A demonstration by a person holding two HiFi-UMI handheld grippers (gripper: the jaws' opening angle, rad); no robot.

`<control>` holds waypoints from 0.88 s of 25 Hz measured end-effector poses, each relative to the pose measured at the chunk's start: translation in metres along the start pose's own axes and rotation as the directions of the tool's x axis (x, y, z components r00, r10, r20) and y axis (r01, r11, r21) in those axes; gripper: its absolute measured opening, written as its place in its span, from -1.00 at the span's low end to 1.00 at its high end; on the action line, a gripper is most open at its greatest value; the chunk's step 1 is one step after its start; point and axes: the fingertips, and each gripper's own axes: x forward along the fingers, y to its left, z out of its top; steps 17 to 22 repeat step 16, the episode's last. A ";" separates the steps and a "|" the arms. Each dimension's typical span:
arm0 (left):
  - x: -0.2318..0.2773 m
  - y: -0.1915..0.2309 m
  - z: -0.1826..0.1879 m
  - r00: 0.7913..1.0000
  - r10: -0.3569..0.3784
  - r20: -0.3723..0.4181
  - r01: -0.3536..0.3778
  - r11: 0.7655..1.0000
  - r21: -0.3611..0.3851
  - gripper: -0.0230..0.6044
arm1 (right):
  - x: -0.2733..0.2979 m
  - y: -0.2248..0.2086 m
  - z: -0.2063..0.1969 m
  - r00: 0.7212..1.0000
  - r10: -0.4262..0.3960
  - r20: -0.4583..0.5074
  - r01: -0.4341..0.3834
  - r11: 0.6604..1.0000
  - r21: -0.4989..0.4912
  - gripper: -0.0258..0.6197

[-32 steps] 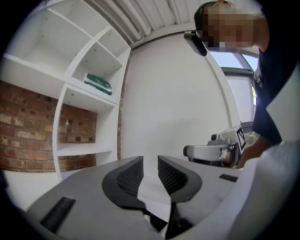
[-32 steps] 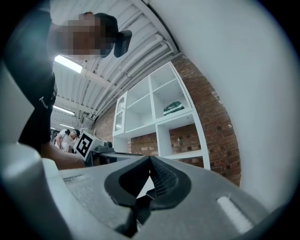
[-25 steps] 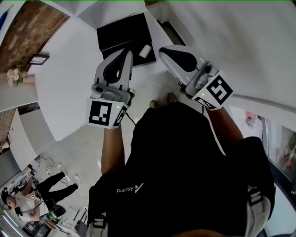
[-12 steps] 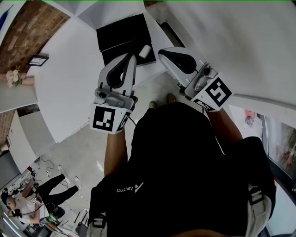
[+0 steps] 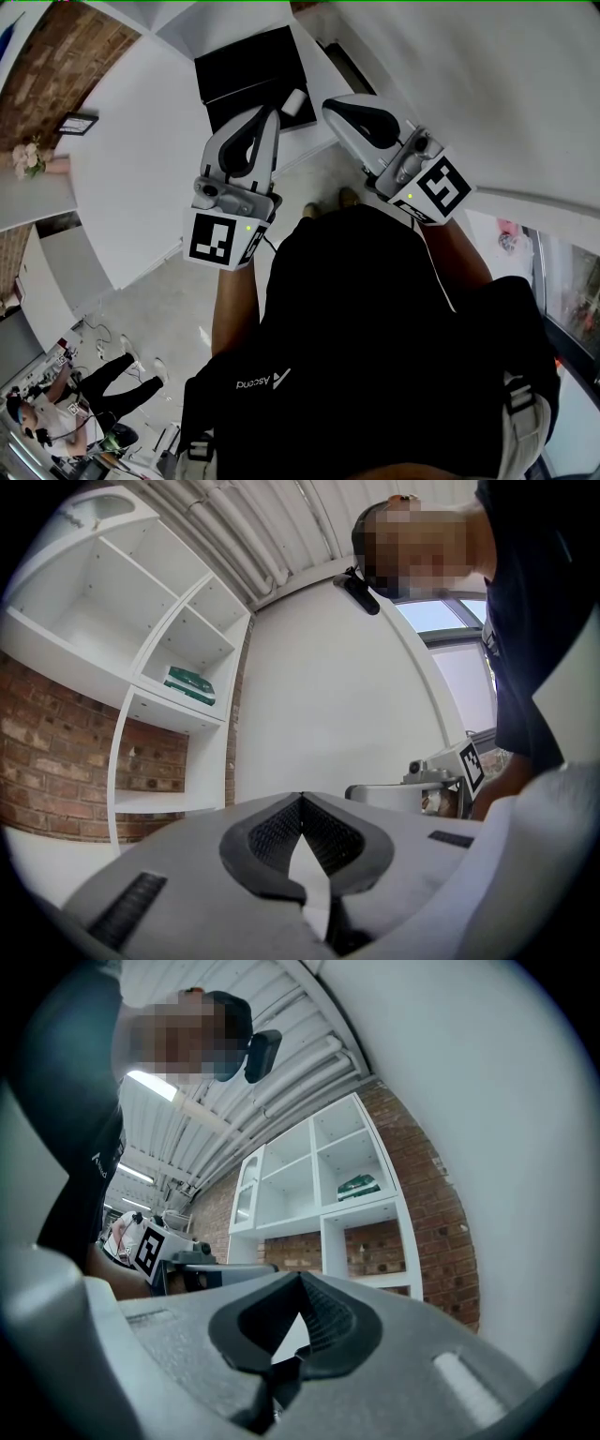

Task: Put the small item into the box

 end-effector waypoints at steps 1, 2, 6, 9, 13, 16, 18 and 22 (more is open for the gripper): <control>0.000 0.000 0.000 1.000 -0.002 -0.002 0.002 1.000 -0.001 -0.93 | 0.000 0.000 0.000 1.000 -0.002 0.000 0.002 1.000 0.000 -0.92; 0.001 0.000 -0.001 1.000 -0.003 -0.003 0.003 1.000 -0.002 -0.93 | -0.001 -0.001 0.000 1.000 -0.003 0.000 0.003 1.000 0.000 -0.92; 0.003 -0.001 -0.002 1.000 -0.009 -0.008 0.009 1.000 -0.004 -0.93 | -0.001 -0.002 0.000 1.000 -0.007 -0.001 0.007 1.000 0.000 -0.92; 0.004 -0.001 -0.003 1.000 -0.015 -0.011 0.014 1.000 -0.006 -0.93 | -0.001 -0.003 -0.001 1.000 -0.014 -0.003 0.014 1.000 0.000 -0.92; 0.005 0.000 -0.003 1.000 -0.019 -0.013 0.019 1.000 -0.008 -0.93 | 0.000 -0.004 0.000 1.000 -0.017 -0.007 0.017 1.000 0.000 -0.92; 0.006 0.000 -0.003 1.000 -0.022 -0.014 0.022 1.000 -0.009 -0.93 | 0.000 -0.004 0.001 1.000 -0.018 -0.004 0.018 1.000 -0.002 -0.92; 0.006 0.000 -0.003 1.000 -0.022 -0.014 0.022 1.000 -0.009 -0.93 | 0.000 -0.004 0.001 1.000 -0.018 -0.004 0.018 1.000 -0.002 -0.92; 0.006 0.000 -0.003 1.000 -0.022 -0.014 0.022 1.000 -0.009 -0.93 | 0.000 -0.004 0.001 1.000 -0.018 -0.004 0.018 1.000 -0.002 -0.92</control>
